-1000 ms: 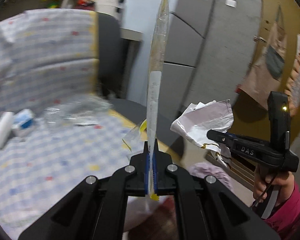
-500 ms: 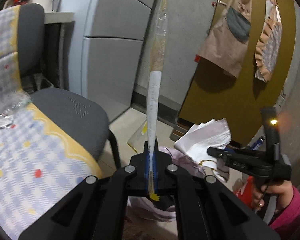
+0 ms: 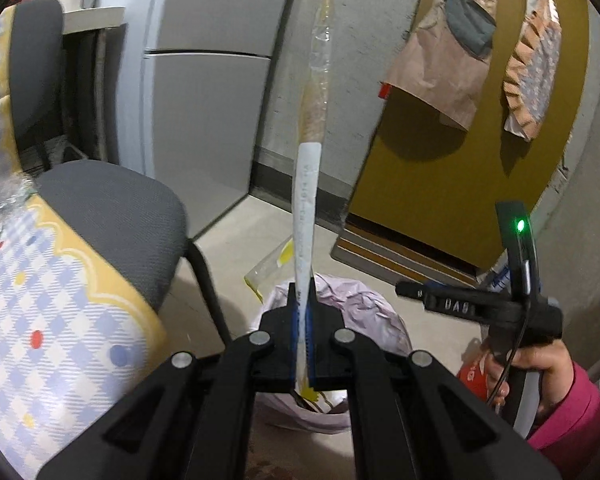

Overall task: Collect trash
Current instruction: 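Carry wrapper and white bag to the bin and release both inside, then move both tools back to the chair toward the sponge and carton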

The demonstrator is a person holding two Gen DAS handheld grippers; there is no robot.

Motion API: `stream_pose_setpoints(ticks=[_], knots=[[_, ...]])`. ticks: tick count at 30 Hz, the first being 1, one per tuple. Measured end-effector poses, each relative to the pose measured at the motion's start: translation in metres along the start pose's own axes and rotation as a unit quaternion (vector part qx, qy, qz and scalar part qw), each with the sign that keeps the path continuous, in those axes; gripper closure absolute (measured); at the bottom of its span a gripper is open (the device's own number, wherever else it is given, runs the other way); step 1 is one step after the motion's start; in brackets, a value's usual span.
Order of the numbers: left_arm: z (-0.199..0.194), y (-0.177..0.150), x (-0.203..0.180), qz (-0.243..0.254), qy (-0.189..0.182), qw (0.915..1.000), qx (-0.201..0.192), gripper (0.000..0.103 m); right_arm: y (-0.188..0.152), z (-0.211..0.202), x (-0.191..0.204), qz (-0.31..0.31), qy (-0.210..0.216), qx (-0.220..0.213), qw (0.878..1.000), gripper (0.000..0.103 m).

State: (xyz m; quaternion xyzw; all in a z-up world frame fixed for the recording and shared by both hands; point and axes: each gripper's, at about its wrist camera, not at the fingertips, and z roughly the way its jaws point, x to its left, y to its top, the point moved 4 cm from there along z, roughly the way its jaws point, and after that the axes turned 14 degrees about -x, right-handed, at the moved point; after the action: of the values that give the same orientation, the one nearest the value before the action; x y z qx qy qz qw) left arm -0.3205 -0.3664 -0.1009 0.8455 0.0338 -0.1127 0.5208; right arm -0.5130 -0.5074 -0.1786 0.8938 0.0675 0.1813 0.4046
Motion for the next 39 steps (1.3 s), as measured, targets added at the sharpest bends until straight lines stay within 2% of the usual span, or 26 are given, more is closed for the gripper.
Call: stream_pose_setpoints(ticks=[7, 11, 13, 15, 20, 24, 27, 32, 39], knots=[[0.034, -0.013, -0.029, 0.018, -0.056, 0.9970, 0.050, 0.102, 0.023, -0.025, -0.010, 0.013, -0.007, -0.066, 0.998, 0.048], [0.057, -0.024, -0.040, 0.029, -0.075, 0.9935, 0.081, 0.102, 0.030, -0.037, -0.019, 0.019, -0.010, -0.091, 0.996, 0.048], [0.068, -0.030, -0.043, 0.036, -0.077, 0.9914, 0.100, 0.093, 0.032, -0.040, -0.023, 0.023, -0.011, -0.096, 0.995, 0.048], [0.080, -0.039, -0.043, 0.047, -0.063, 0.9889, 0.126, 0.040, 0.033, -0.039, -0.027, 0.025, -0.011, -0.096, 0.995, 0.047], [0.080, -0.045, -0.025, 0.052, -0.030, 0.9897, 0.130, 0.039, 0.033, -0.038, -0.027, 0.027, -0.008, -0.092, 0.995, 0.047], [0.059, -0.032, 0.000, 0.041, 0.007, 0.9941, 0.101, 0.039, 0.034, -0.039, -0.018, 0.023, 0.004, -0.094, 0.995, 0.047], [0.035, -0.021, 0.017, 0.047, 0.054, 0.9952, 0.068, 0.039, 0.037, -0.044, -0.006, 0.016, 0.023, -0.098, 0.995, 0.047], [-0.007, -0.012, 0.044, 0.028, 0.102, 0.9938, 0.035, 0.038, 0.040, -0.054, 0.041, -0.011, 0.106, -0.096, 0.990, 0.047], [-0.071, -0.003, 0.090, 0.003, 0.179, 0.9838, 0.003, 0.038, 0.035, -0.067, 0.134, -0.077, 0.199, -0.081, 0.974, 0.047]])
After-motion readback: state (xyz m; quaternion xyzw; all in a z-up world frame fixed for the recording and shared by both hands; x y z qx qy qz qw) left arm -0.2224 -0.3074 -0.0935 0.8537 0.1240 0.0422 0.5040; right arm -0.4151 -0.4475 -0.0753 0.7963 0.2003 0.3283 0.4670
